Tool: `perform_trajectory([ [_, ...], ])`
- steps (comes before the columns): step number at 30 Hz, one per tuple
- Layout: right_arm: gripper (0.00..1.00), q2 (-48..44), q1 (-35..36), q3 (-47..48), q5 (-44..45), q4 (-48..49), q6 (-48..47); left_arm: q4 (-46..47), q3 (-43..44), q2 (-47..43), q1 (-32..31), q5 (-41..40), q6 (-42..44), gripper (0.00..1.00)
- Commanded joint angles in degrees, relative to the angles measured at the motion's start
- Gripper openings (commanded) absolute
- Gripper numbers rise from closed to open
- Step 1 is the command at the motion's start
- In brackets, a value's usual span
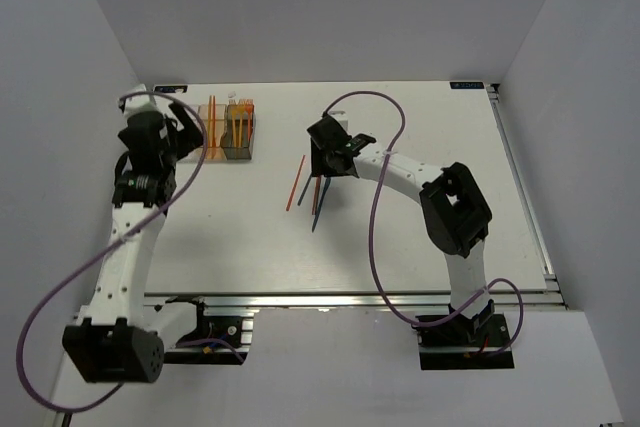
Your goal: Sort the eating utensils into containers
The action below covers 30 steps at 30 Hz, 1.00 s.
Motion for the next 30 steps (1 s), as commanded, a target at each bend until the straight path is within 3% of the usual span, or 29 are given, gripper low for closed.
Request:
perform_trajectory([
  [1, 0.62, -1.75, 1.95, -2.02, 4.20, -1.40, 3.41, 10.04, -9.64, -6.42, -0.76, 1.45, 0.24, 0.98],
  [9, 0.47, -0.52, 6.52, -6.07, 4.90, -3.51, 8.60, 5.38, -6.12, -0.53, -3.30, 7.87, 1.83, 0.98],
  [24, 0.34, 0.45, 7.93, -7.83, 4.73, -1.57, 10.45, 4.07, -5.87, -0.19, -6.03, 4.79, 3.76, 0.98],
  [30, 0.34, 1.59, 7.93, -8.01, 4.99, -0.78, 10.28, 4.24, -5.95, -0.19, -6.12, 4.88, 3.85, 0.98],
])
